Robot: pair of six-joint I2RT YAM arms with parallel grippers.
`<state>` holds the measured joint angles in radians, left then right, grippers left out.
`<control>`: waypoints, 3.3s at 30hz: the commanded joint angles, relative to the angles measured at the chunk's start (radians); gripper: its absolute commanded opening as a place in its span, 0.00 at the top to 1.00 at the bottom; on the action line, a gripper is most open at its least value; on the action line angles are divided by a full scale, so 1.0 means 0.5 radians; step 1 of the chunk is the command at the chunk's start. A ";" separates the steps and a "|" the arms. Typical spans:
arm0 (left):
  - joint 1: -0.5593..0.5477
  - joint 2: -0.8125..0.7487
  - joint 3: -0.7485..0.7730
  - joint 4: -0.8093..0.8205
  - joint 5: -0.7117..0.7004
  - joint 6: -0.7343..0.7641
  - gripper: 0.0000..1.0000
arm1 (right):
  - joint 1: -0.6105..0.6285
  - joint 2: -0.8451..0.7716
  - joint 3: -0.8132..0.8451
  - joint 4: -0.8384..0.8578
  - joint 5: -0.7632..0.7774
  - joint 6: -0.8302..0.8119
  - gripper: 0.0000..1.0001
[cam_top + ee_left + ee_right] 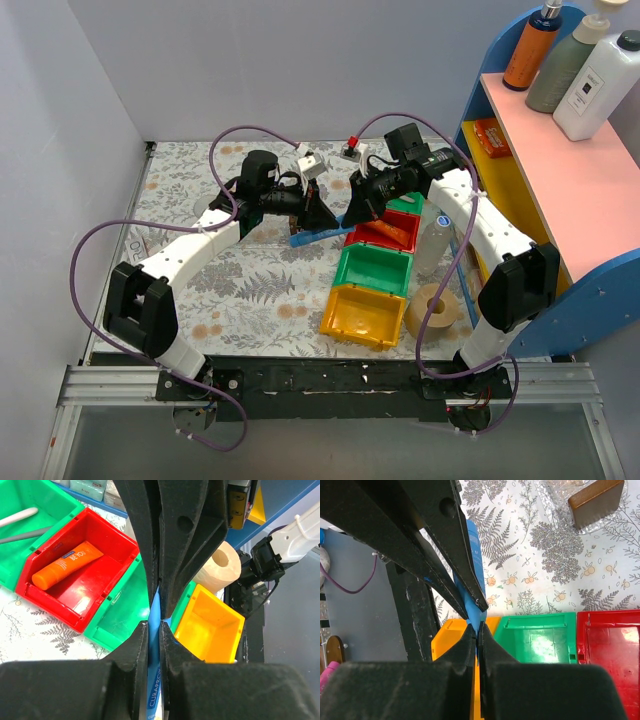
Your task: Prepare toiletry sets of a toothbrush and toothpaste on the tray
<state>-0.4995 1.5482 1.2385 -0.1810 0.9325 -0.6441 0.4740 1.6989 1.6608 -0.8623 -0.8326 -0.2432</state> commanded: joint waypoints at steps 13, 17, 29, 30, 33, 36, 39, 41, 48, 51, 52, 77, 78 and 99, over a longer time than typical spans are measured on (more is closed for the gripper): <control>-0.001 -0.120 -0.259 0.454 0.022 -0.236 1.00 | -0.009 -0.075 -0.002 0.249 0.162 0.045 0.62; 0.002 -0.151 -0.317 0.583 -0.021 -0.337 1.00 | -0.089 -0.152 -0.121 0.405 0.119 0.091 0.48; 0.149 -0.476 -0.734 1.368 -0.558 -1.031 1.00 | -0.316 -0.560 -0.943 1.938 -0.228 1.004 0.43; 0.149 -0.489 -0.753 1.393 -0.576 -1.065 1.00 | -0.313 -0.578 -1.035 2.061 -0.282 1.193 0.43; 0.149 -0.550 -0.863 1.530 -0.662 -1.258 1.00 | -0.288 -0.606 -1.234 2.653 -0.323 1.565 0.44; 0.146 -0.581 -0.952 1.690 -0.699 -1.411 1.00 | -0.230 -0.603 -1.278 2.887 -0.241 1.634 0.44; 0.116 -0.587 -0.964 1.727 -0.739 -1.464 1.00 | -0.169 -0.557 -1.235 2.961 -0.213 1.658 0.47; 0.106 -0.596 -0.983 1.724 -0.767 -1.476 1.00 | -0.132 -0.539 -1.232 3.050 -0.206 1.726 0.48; 0.103 -0.605 -1.044 1.835 -0.797 -1.543 1.00 | -0.031 -0.416 -1.211 3.163 -0.200 1.805 0.54; 0.103 -0.618 -1.053 1.844 -0.800 -1.544 1.00 | -0.021 -0.404 -1.211 3.194 -0.194 1.818 0.58; 0.100 -0.618 -1.050 1.835 -0.800 -1.540 1.00 | -0.018 -0.397 -1.208 3.203 -0.194 1.821 0.61; 0.395 -0.339 -0.431 1.031 0.174 -0.918 0.18 | -0.021 -0.333 -0.714 1.747 -0.400 0.821 0.99; 0.392 -0.302 -0.406 1.004 0.227 -0.905 0.20 | -0.018 -0.330 -0.692 1.728 -0.403 0.760 0.99; 0.192 -0.111 -0.105 0.123 0.151 -0.286 0.46 | -0.015 -0.173 -0.450 1.240 -0.510 0.508 0.99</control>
<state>-0.3847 1.4906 1.1473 -0.0467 1.0267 -0.8474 0.4625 1.6184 1.3796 -0.2150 -1.0512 0.0444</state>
